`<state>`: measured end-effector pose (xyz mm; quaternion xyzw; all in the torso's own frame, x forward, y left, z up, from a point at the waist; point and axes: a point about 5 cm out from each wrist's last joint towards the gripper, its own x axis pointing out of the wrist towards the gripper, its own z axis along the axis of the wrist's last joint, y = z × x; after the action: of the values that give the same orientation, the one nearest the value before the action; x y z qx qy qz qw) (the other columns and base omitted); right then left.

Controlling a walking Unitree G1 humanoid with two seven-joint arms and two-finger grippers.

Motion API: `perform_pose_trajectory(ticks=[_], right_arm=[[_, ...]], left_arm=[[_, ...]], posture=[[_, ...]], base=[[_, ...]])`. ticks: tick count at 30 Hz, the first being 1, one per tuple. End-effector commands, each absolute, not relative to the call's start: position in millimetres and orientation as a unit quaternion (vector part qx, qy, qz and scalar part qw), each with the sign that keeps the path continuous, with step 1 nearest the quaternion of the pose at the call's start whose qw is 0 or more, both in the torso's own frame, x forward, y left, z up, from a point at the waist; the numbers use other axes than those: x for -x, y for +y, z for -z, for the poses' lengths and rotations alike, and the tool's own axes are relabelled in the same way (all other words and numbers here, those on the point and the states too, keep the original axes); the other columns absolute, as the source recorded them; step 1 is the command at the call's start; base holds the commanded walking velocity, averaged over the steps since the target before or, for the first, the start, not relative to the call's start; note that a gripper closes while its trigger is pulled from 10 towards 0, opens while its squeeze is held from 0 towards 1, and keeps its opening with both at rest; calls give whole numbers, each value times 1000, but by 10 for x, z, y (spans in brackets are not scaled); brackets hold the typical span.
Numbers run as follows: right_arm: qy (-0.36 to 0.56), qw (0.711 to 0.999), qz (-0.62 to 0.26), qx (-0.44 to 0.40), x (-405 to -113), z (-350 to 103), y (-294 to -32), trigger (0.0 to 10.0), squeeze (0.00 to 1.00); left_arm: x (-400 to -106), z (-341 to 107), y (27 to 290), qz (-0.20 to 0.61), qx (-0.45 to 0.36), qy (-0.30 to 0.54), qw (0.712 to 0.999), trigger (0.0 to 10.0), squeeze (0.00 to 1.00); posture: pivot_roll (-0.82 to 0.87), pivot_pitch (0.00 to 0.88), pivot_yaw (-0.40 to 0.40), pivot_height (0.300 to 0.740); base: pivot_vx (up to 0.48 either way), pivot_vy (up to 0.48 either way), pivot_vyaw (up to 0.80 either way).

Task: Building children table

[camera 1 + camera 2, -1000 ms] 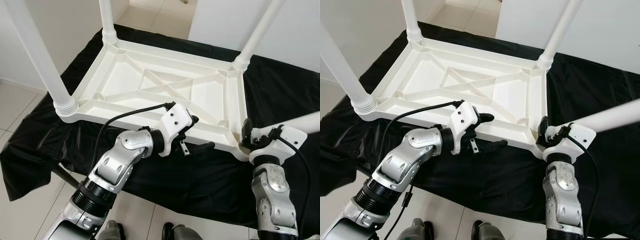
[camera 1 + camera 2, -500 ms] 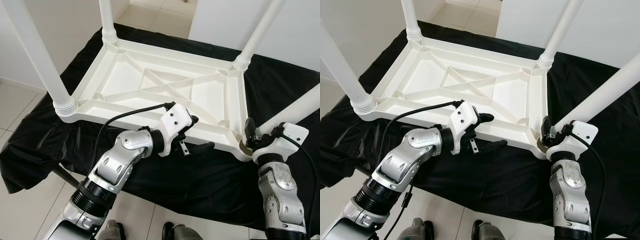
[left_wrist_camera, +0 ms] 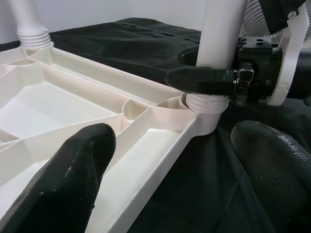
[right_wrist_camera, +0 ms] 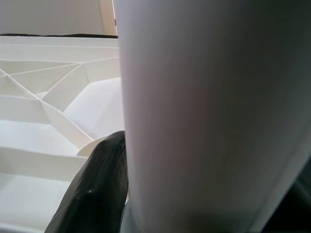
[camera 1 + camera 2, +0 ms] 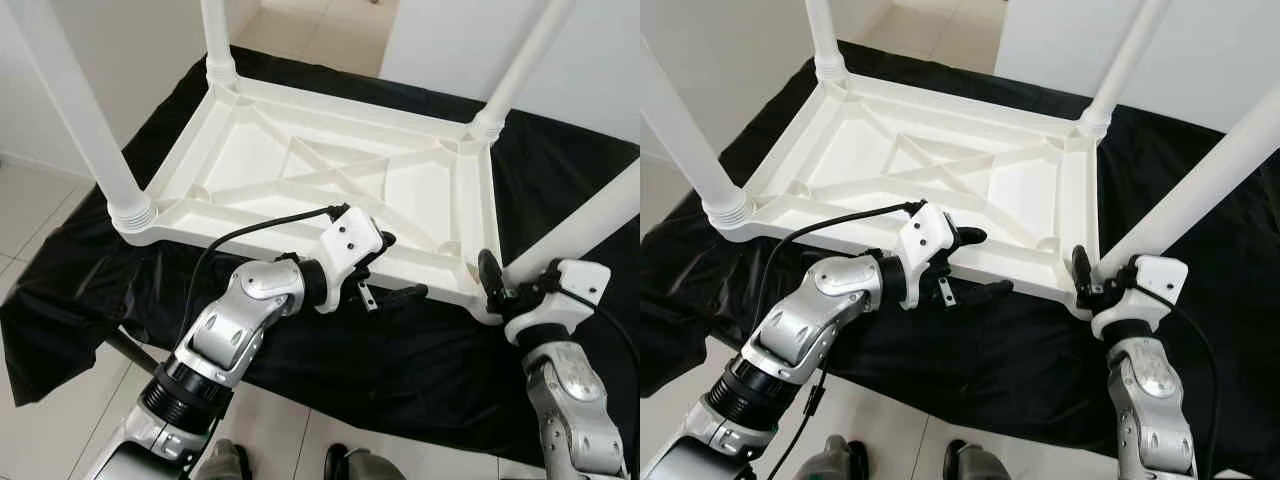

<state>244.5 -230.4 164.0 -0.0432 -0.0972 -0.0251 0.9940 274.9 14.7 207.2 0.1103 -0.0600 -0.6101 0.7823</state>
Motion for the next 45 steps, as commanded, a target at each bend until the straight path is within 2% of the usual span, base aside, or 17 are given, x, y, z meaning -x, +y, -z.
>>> perform_pose_trajectory(ticks=[1, 8, 13, 21, 27, 31, 34, 45], right_arm=[[-70, 995, 47, 47, -2378, -1494, -2366, 10000, 0], [-60, 995, 71, 40, -2402, -1398, -2440, 10000, 0], [-60, 997, 47, 0, -2522, -1381, -2366, 10000, 0], [-74, 997, 12, 22, -2622, -1454, -2288, 10000, 0], [-68, 996, -9, 54, -2515, -1358, -2235, 10000, 0], [-61, 997, -8, 41, -2475, -1323, -2236, 10000, 0], [-56, 997, 20, 42, -2409, -1273, -2326, 10000, 0], [-57, 998, 31, 17, -2486, -1280, -2326, 10000, 0]], left_arm=[[-2719, -2065, 119, 614, -105, -60, 780, 10000, 0], [-2710, -2061, 97, 619, -104, -60, 776, 10000, 0], [-2708, -2059, 87, 620, -104, -60, 775, 10000, 0], [-2701, -2062, 91, 619, -105, -61, 776, 10000, 0], [-2703, -2070, 101, 616, -105, -63, 779, 10000, 0], [-2701, -2072, 106, 615, -105, -63, 779, 10000, 0], [-2700, -2074, 111, 615, -104, -62, 779, 10000, 0], [-2705, -2078, 108, 618, -104, -62, 777, 10000, 0]], posture=[[1, 179, -53, 740], [-5, 175, -47, 740], [1, 168, -46, 740], [10, 160, -56, 740], [11, 167, -60, 740], [10, 171, -61, 740], [1, 180, -50, 740], [4, 183, -41, 740]], base=[[0, 0, 0], [0, 0, 0], [0, 0, 0], [0, 0, 0], [0, 0, 0], [0, 0, 0], [0, 0, 0], [0, 0, 0]])
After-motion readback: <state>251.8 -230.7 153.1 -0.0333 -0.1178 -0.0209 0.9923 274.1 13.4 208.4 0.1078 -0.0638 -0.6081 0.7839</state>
